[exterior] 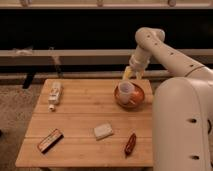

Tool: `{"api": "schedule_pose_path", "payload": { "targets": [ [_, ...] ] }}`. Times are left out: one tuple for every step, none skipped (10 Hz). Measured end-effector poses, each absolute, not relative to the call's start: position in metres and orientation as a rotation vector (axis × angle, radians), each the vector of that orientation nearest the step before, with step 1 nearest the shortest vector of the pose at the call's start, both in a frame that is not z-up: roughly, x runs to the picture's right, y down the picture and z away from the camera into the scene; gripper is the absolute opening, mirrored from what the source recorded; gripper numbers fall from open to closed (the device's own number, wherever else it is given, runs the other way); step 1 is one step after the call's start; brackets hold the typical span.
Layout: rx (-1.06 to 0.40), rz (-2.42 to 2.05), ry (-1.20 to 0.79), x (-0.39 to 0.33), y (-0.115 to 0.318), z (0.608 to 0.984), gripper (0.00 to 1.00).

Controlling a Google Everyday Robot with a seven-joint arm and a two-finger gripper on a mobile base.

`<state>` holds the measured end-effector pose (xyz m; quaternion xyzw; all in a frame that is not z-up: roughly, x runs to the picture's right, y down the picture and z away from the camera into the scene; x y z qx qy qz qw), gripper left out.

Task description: Place the ceramic cup in the ceramic bowl

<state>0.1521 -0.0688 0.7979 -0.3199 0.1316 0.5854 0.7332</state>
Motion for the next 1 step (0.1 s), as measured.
{"api": "schedule_pose_path", "payload": {
  "targets": [
    [-0.699,1.278,0.283,0.1481,-0.0726,0.7942,0.63]
  ]
}}
